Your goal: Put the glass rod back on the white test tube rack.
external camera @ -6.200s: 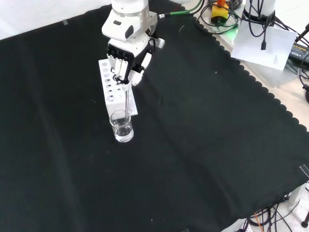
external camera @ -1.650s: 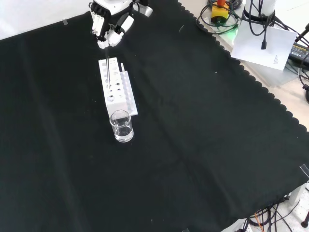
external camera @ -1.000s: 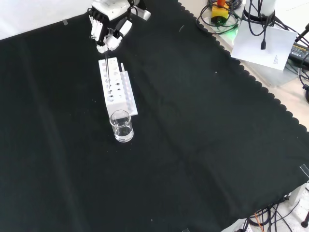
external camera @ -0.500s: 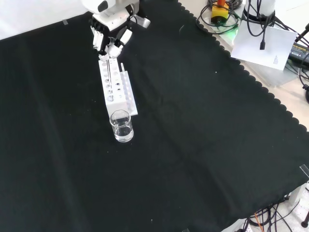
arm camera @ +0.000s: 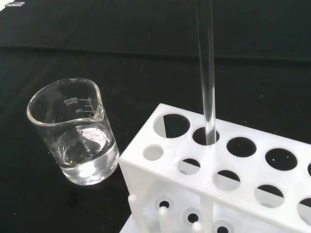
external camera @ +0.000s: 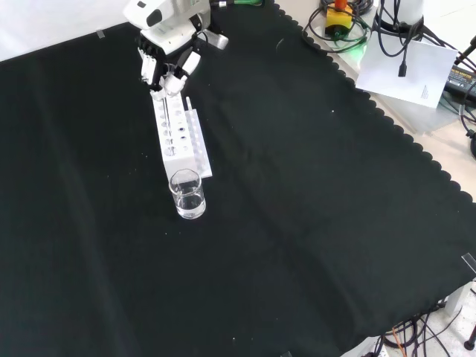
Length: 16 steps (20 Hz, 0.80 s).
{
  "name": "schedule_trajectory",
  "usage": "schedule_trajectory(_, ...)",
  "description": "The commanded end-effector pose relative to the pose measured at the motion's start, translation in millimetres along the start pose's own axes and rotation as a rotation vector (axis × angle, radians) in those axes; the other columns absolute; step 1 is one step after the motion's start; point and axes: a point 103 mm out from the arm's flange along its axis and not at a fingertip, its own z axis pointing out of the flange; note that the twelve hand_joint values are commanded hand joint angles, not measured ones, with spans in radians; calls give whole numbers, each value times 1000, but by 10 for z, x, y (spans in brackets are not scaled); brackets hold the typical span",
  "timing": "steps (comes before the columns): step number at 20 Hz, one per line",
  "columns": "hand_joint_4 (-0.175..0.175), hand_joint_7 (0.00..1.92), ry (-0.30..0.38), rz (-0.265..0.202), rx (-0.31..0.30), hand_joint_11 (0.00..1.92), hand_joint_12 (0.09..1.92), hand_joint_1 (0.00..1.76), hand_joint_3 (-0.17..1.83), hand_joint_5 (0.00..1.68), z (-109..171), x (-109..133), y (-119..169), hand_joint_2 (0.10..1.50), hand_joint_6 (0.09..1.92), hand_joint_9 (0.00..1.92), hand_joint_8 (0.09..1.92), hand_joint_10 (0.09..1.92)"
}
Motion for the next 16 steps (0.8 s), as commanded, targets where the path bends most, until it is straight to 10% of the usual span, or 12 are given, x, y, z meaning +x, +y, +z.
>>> schedule_trajectory(1,-175,983,8,1,-12,1609,781,1281,0,1057,47,-28,15,1111,581,1589,1331,1044)
schedule_trajectory(16,-175,986,9,-7,11,1610,782,1281,0,1055,211,-20,66,1111,583,1589,1327,1045)
